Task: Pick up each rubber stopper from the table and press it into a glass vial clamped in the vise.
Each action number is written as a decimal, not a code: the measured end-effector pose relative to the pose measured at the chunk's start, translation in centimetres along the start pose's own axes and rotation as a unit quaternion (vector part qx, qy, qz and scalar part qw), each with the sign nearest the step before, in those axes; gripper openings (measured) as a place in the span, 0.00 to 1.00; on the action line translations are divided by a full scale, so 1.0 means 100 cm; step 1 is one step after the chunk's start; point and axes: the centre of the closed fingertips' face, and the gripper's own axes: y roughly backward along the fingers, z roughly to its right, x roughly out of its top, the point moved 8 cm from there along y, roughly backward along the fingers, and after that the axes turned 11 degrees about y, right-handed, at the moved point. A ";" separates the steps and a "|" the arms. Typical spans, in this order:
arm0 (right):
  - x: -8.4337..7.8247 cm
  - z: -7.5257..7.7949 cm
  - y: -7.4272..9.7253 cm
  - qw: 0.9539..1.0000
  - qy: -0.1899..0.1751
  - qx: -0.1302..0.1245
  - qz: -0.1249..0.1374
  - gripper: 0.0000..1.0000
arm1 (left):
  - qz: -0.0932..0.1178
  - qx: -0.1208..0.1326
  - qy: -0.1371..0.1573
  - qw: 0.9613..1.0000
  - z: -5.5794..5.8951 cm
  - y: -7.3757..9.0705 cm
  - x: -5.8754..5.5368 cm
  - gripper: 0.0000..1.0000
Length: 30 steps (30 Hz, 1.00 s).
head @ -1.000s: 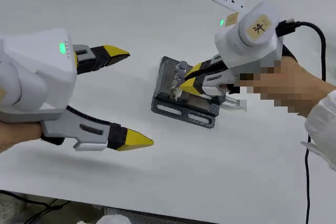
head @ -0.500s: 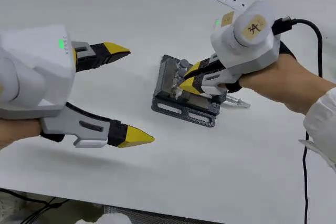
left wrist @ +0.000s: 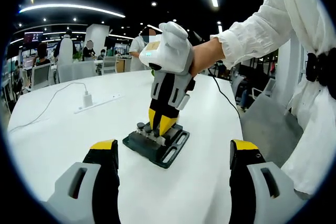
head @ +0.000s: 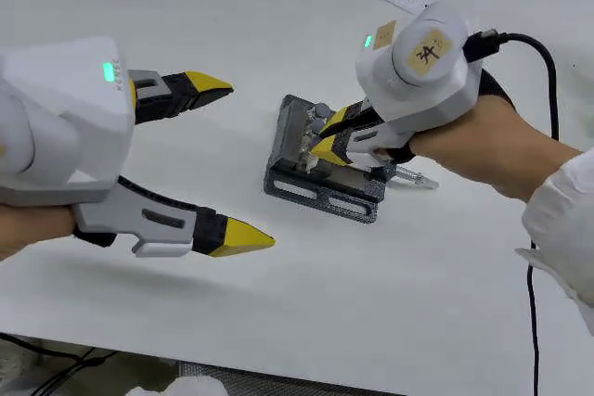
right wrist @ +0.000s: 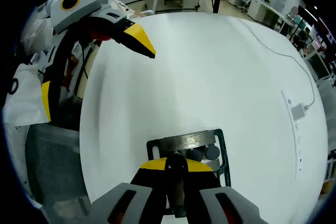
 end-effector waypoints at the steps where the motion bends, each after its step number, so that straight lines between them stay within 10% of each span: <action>1: 0.000 0.000 0.000 1.000 -0.001 0.000 0.000 0.06 | 0.000 -0.001 0.000 1.000 0.000 0.000 0.000 0.87; 30: 0.000 0.001 0.014 1.000 -0.009 -0.007 0.027 0.06 | -0.004 -0.003 0.001 1.000 0.002 0.000 0.000 0.86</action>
